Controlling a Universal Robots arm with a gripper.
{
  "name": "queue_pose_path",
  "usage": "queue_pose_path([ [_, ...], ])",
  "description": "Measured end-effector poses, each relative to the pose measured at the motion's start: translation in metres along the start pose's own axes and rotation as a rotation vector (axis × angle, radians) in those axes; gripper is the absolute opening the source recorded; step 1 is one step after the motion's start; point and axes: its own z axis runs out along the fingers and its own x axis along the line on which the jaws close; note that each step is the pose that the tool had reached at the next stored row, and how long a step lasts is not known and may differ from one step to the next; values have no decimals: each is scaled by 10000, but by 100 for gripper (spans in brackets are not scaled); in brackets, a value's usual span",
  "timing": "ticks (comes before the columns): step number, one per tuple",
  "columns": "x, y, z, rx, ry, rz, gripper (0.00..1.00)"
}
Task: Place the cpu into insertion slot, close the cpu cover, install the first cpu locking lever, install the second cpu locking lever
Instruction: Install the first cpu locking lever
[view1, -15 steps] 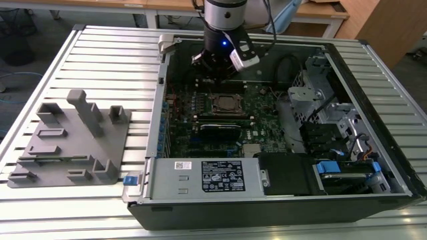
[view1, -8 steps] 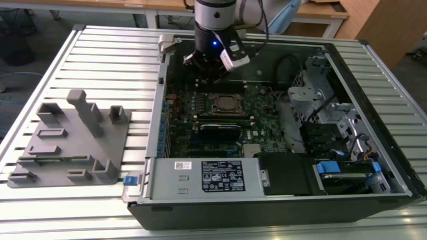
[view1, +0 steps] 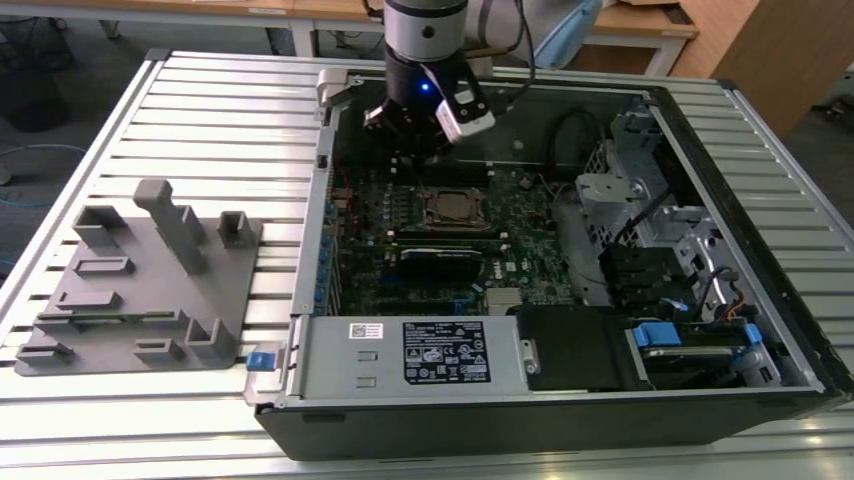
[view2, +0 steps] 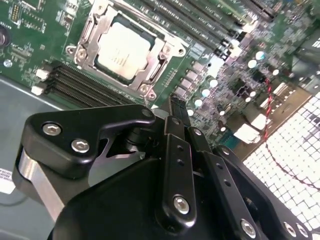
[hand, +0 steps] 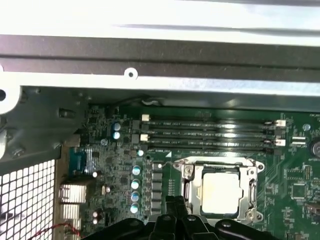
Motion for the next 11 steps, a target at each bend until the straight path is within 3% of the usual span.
queue_pose_path([
  [3,24,0,-1,-69,-29,0,11],
  [7,115,1,-2,-159,-78,2,11],
  [11,142,2,-2,-170,-83,1,11],
])
